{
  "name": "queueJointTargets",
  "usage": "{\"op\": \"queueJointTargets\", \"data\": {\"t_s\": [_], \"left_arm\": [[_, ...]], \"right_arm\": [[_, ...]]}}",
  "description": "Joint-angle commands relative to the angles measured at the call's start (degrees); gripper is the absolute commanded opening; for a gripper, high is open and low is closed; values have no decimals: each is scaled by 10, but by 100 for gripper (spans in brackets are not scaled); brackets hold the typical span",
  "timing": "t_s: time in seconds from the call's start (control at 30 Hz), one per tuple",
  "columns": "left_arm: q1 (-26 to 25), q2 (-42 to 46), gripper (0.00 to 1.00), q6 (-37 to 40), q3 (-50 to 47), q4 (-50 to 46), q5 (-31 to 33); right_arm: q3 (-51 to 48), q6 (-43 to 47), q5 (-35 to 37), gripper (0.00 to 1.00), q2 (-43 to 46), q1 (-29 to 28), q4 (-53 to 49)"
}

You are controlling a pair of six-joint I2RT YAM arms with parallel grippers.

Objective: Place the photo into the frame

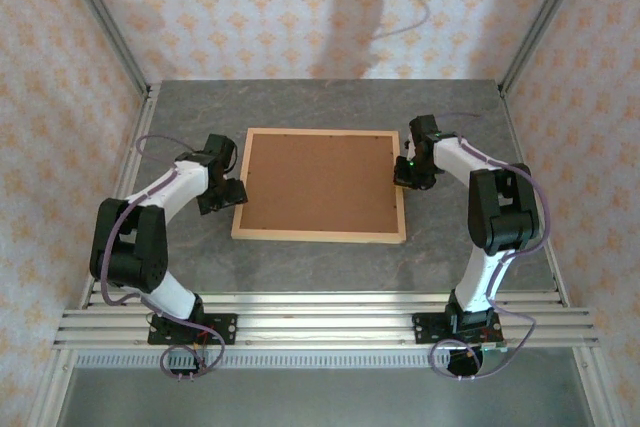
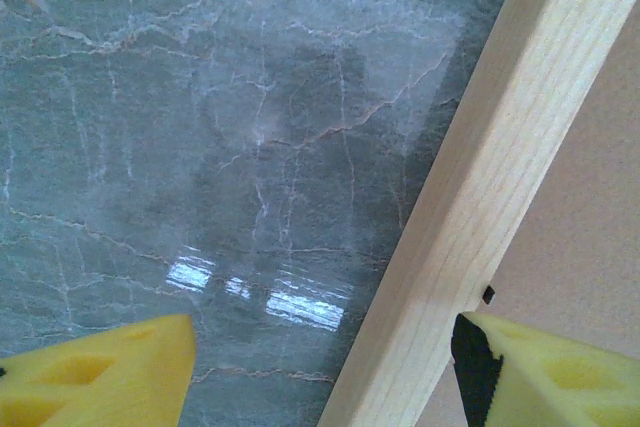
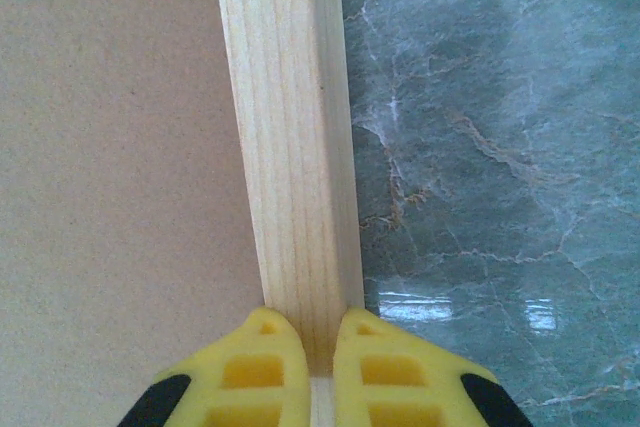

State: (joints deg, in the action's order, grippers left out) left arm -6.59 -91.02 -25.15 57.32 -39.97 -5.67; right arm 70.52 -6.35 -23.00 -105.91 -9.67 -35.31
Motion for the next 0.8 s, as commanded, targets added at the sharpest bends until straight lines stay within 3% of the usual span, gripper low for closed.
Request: {"op": "queueJointTargets", "data": {"t_s": [0.0,0.77], "left_arm": [[4,-6,72,-10,2,14,-4],[-11,-82,71,-10,-3,49,-46]], "right_arm": [[-9,1,2,8,-30,-7,-9],[-9,3,-1,9,-32,-7,-12]]}}
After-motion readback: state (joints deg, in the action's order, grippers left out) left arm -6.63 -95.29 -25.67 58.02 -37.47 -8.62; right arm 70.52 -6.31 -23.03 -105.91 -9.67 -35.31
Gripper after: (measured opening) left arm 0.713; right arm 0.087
